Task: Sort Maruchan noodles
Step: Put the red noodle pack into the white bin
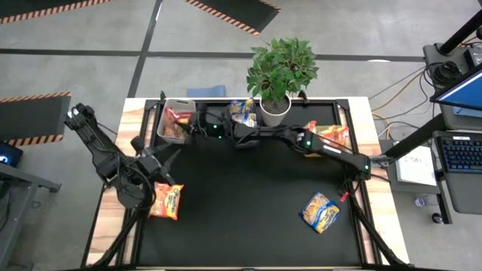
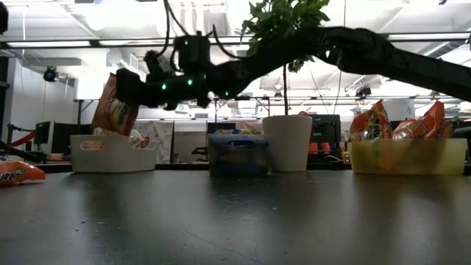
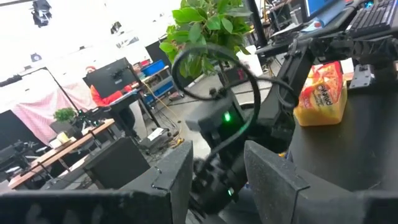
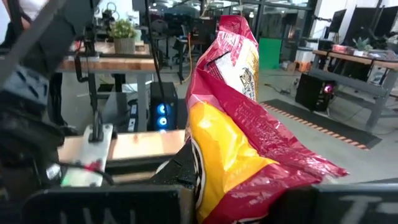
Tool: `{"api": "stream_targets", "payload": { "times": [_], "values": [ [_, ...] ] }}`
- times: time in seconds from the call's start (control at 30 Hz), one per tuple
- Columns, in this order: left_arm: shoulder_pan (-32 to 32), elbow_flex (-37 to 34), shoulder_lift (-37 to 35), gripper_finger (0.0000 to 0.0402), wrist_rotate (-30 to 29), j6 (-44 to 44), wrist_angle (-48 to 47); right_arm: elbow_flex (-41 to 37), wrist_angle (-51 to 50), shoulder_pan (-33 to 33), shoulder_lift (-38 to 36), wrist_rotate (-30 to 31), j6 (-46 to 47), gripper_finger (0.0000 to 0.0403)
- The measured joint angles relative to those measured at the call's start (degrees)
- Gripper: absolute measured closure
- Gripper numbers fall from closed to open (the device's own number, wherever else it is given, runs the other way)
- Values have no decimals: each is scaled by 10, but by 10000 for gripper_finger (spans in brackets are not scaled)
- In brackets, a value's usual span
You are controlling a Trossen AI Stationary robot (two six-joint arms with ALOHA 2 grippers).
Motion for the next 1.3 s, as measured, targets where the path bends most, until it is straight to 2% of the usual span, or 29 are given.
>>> {"api": "stream_targets", "payload": {
  "times": [0.33, 0.67, 0.8, 1.0, 1.3],
  "values": [
    [0, 0, 1, 274, 0, -2, 0, 0, 11, -1, 26, -5, -5, 355],
    [0, 0, 1, 274, 0, -2, 1, -1, 17, -1, 41, -12, 0, 275],
    [0, 0, 1, 274, 0, -2, 1, -1, 30, -1, 41, -11, 0, 262],
    [0, 0, 1, 274, 0, -2, 0, 0, 51, -1, 41, -35, 21, 297],
    [1, -1, 1, 274, -4, 2, -1, 0, 77, -3, 41, -55, 69, 384]
  ]
}}
